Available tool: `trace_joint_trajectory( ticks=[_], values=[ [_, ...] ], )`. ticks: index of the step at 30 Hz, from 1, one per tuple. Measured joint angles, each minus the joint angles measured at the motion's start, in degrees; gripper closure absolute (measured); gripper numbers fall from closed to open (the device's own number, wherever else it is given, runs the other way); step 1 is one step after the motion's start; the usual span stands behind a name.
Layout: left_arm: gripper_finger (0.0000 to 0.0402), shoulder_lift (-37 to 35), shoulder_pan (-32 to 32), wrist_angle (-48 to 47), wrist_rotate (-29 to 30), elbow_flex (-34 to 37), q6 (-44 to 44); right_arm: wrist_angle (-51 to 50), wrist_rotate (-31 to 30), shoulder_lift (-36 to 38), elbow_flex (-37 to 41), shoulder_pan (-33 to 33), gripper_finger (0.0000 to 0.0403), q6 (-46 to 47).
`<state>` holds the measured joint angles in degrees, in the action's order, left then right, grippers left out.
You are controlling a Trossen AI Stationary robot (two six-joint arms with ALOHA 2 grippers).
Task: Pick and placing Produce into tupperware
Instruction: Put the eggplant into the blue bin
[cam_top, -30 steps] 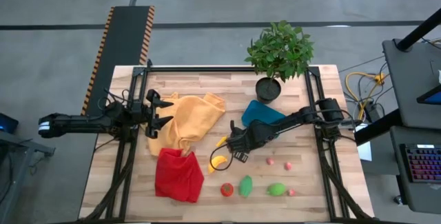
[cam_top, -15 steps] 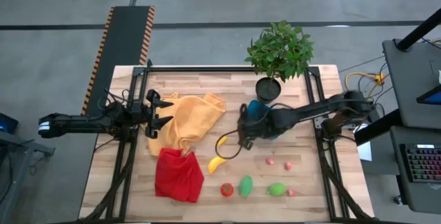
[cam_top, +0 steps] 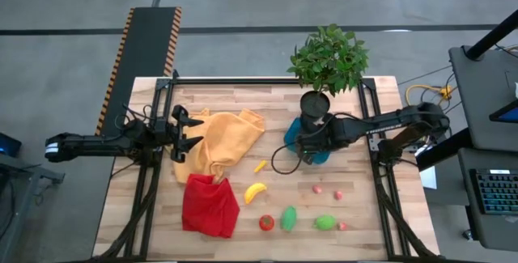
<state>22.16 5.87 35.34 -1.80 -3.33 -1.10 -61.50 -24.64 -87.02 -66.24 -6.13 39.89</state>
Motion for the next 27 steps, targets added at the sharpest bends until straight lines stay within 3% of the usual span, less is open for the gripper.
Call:
trace_joint_trajectory(
  ticks=[11,27],
  values=[
    [0.0167,0.06,0.0,-0.32,0.0,0.0,0.01,5.83,0.11,0.37,12.32,0.2,0.0288,0.91],
    [0.0167,0.06,0.0,-0.29,0.0,0.0,0.02,13.88,-1.09,0.37,19.27,3.17,0.0287,-1.42]
  ],
)
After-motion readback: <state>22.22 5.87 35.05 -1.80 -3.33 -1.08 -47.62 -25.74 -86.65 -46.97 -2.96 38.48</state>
